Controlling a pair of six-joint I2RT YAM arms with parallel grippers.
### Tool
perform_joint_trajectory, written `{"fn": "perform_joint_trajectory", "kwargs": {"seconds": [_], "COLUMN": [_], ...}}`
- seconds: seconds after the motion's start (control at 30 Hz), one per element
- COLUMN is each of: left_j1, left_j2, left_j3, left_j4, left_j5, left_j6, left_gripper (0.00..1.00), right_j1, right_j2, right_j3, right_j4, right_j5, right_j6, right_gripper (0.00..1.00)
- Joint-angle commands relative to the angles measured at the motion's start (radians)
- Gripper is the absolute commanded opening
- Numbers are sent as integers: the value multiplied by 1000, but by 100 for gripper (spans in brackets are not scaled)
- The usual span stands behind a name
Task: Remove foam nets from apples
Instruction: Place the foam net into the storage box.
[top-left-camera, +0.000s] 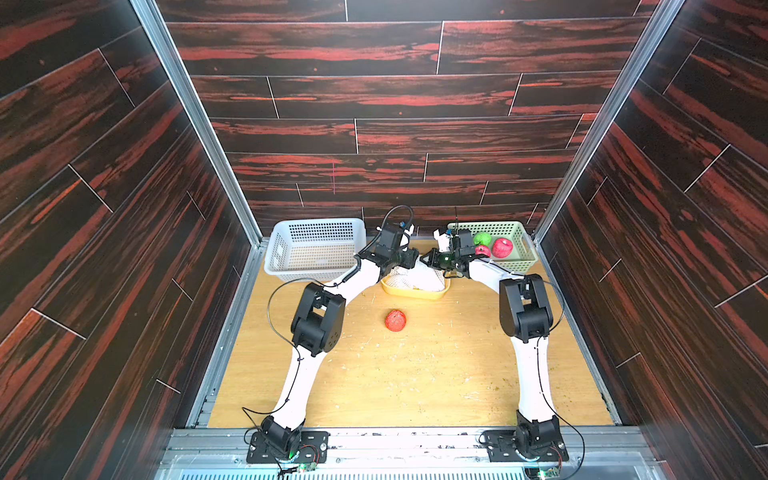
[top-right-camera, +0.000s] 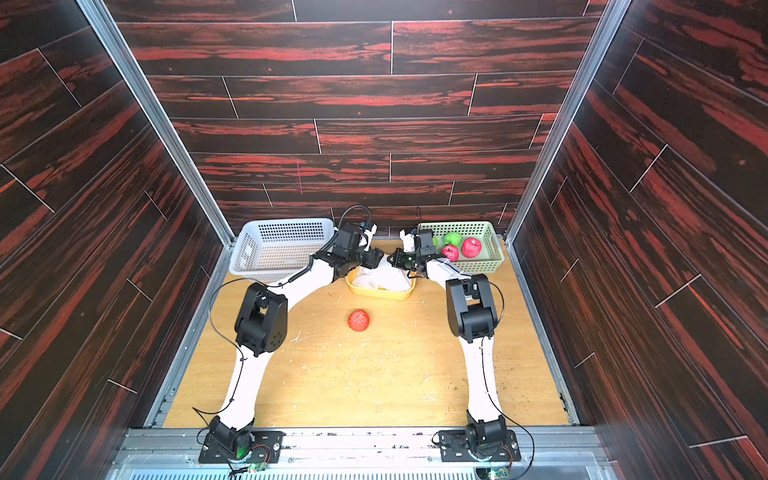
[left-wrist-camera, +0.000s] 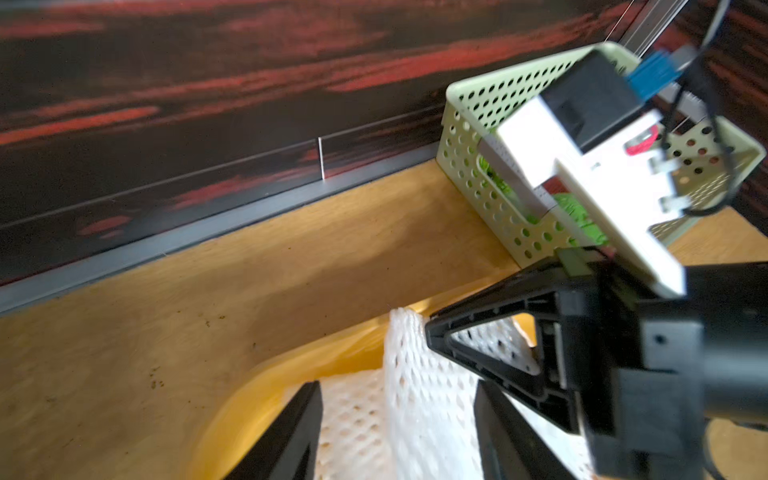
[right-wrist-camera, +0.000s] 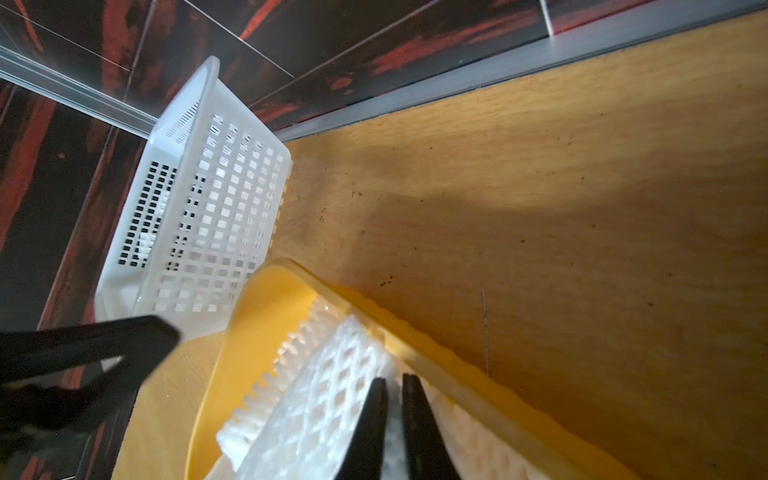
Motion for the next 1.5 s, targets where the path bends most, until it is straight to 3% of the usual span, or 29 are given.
{"fn": "perform_joint_trajectory", "kwargs": {"seconds": [0.0,0.37,0.47,0.8,0.97,1.2,1.47], "left_j1": [-1,-2,-2,-1,-4,-4,-4], "left_j2": [33,50,50,50,62,97,83], "left_j3": [49,27,5,-11,-4,11,29], "left_j4": [-61,-61,-53,-44,-46,-42,-62], "left_j5": [-13,-24,-27,-26,-12,-26,-25], "left_j6": [19,34,37,37,36,30,25], "left_gripper": [58,57,57,58,58,58,60], "right_j1": [4,3,3,3,3,6,9], "right_j2": [-49,-199,-222,-384,-578,-831,-970], "right_j3": [-21,-102,-78,-116,-320,-678,-924], "right_j4": [35,154,141,46,165,446,516], "right_j5": [-5,-32,-73,89,67,-88,-62], "right_j6": [-3,5,7,-26,-17,-4,-68], "right_gripper": [17,36,50,54,54,54,55]}}
